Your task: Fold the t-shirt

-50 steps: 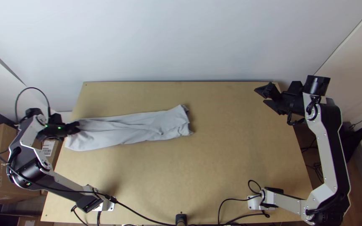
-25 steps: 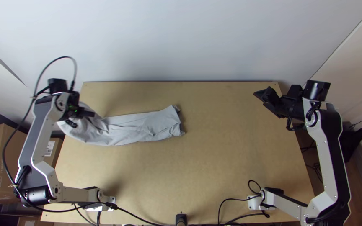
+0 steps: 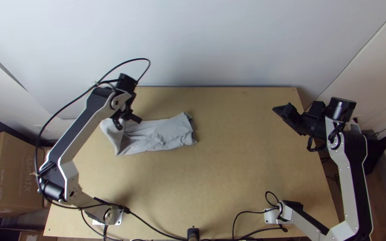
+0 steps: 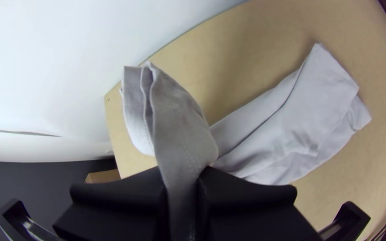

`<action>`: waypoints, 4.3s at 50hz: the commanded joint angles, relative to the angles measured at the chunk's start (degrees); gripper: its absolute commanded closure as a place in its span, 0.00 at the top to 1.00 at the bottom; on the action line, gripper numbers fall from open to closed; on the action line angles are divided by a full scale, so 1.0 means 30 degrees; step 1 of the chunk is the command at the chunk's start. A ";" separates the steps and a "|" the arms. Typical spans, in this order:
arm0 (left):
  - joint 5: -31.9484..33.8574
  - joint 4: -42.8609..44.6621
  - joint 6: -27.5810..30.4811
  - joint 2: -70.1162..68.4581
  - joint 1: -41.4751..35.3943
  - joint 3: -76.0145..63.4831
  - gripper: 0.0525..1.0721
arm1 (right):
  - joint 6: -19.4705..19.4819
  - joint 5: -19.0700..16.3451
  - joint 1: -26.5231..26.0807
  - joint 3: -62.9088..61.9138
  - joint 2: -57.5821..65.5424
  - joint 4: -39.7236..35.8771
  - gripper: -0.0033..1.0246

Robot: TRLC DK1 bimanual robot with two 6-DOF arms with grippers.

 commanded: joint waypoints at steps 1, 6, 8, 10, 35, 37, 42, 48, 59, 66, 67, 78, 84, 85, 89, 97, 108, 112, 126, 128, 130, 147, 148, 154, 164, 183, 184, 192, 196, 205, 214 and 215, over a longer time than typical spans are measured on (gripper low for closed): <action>-0.0382 -0.0817 -0.1481 0.1594 -0.1135 0.2192 0.03 | -0.0484 0.0035 -0.0251 -0.0817 -0.0537 0.0143 0.96; -0.0675 -0.1960 -0.2535 0.3293 -0.2161 0.3979 0.03 | -0.0513 0.0035 -0.0368 -0.0905 -0.0654 0.0172 0.96; -0.0910 -0.2048 -0.2740 0.3791 -0.2600 0.4418 0.03 | -0.0543 0.0035 -0.0456 -0.0905 -0.0742 0.0172 0.96; -0.0939 -0.2048 -0.2975 0.4230 -0.2952 0.4770 0.03 | -0.0601 0.0035 -0.0544 -0.0934 -0.0771 0.0172 0.96; -0.0968 -0.2956 -0.5172 0.9738 -0.6087 0.9018 0.18 | -0.0777 0.0035 -0.0632 -0.2839 -0.1972 0.0670 0.96; -0.0968 -0.2956 -0.5084 1.0178 -0.6233 0.9223 0.50 | -0.0777 0.0035 -0.0456 -0.3161 -0.2148 0.0700 0.96; -0.0968 -0.2897 -0.5055 1.1291 -0.6702 1.0366 0.96 | -0.0777 0.0035 0.0218 -0.4245 -0.2851 0.0700 0.96; -0.0880 -0.1930 -0.5055 1.1496 -0.7493 1.0864 0.96 | -0.0924 0.0064 0.0569 -0.5505 -0.3671 0.0700 0.96; 0.1463 -0.0378 -0.6080 1.0295 -0.8372 1.1538 0.96 | -0.0601 0.1177 0.2679 -0.8376 -0.3759 0.2370 0.96; 0.2694 0.0091 -0.6754 0.8918 -0.8489 1.1538 0.96 | -0.0015 0.1880 0.4349 -0.8874 -0.2529 0.3834 0.96; 0.2782 0.0150 -0.6813 0.8654 -0.8460 1.1538 0.96 | 0.0102 0.1939 0.4554 -0.8844 -0.2294 0.4040 0.96; 0.4188 -0.0026 -0.7633 0.5168 -0.6731 1.1186 0.96 | 0.0541 0.3023 0.8187 -0.6442 0.1807 0.5534 0.96; 0.4628 -0.0817 -0.7721 0.3234 -0.5090 1.0834 0.96 | 0.0043 0.5806 1.1497 -0.2956 0.4415 0.5416 0.96; 0.4657 -0.0876 -0.7691 0.2912 -0.4856 1.0717 0.96 | -0.0103 0.6216 1.1966 -0.2341 0.4825 0.5299 0.96; 0.5126 -0.1257 -0.7633 0.1594 -0.3303 1.0424 0.96 | -0.1158 0.8414 1.3782 0.0413 0.6934 0.4596 0.96; 0.6971 -0.1784 -0.7633 -0.0692 0.0681 0.9721 0.96 | -0.3004 1.1255 1.6859 0.5306 1.0596 0.3688 0.96; 0.8758 -0.0905 -0.8189 -0.4295 0.4636 0.5561 0.96 | -0.4381 1.3218 1.9378 0.9613 1.4903 0.3307 0.96; 0.9286 -0.0495 -0.8102 -0.5291 0.5925 0.4301 0.96 | -0.4879 1.3423 2.0111 1.0404 1.5928 0.3571 0.96; 1.1424 0.0472 -0.7340 -0.7254 0.9412 0.1665 0.96 | -0.5845 1.4859 2.1458 1.1986 1.9268 0.3981 0.96; 1.1600 0.0472 -0.7223 -0.7313 0.9704 0.1635 0.96 | -0.5816 1.5005 2.1458 1.2161 1.9678 0.3952 0.96; 1.1776 0.0531 -0.7076 -0.7313 0.9939 0.1606 0.96 | -0.5816 1.5357 2.1458 1.2249 2.0030 0.3952 0.96; 1.1952 0.1204 -0.6842 -0.6873 0.9939 0.1635 0.96 | -0.4674 1.8023 2.0345 0.9232 1.8418 0.1784 0.96; 1.1981 0.1263 -0.6900 -0.6815 0.9880 0.1665 0.96 | -0.4498 1.8023 2.0228 0.8968 1.8155 0.1579 0.96; 1.1981 0.1585 -0.6959 -0.6551 0.9558 0.1723 0.96 | -0.3795 1.8052 1.9700 0.7357 1.6749 0.0583 0.96; 1.1952 0.1732 -0.6871 -0.6082 0.9470 0.1723 0.96 | -0.2740 1.8023 1.7884 0.6302 1.5694 -0.1937 0.96; 1.1922 0.1908 -0.6344 -0.5613 0.9499 0.2075 0.96 | 0.1039 0.8296 1.5013 1.5033 1.8301 -0.2171 0.96; 1.1922 0.1908 -0.6314 -0.5555 0.9558 0.2133 0.96 | 0.1391 0.7535 1.4925 1.5472 1.8653 -0.2318 0.96; 1.1922 0.1673 -0.5992 -0.5291 0.9851 0.2807 0.96 | 0.2944 0.2027 1.4544 1.8021 2.1465 -0.3109 0.96; 1.1922 0.1468 -0.5875 -0.5028 1.0115 0.3334 0.96 | 0.2944 0.0445 1.4603 1.8958 2.2842 -0.3548 0.96; 1.1922 0.1146 -0.5611 -0.4647 1.0671 0.3979 0.96 | 0.2797 -0.0082 1.4778 2.0189 2.5040 -0.3490 0.96; 1.1922 0.1146 -0.5553 -0.4471 1.0906 0.4008 0.96 | 0.2123 -0.0082 1.5423 2.0277 2.6124 -0.3314 0.96; 1.1922 0.1175 -0.5553 -0.4442 1.0906 0.4038 0.96 | 0.2065 -0.0053 1.5452 2.0306 2.6211 -0.3314 0.96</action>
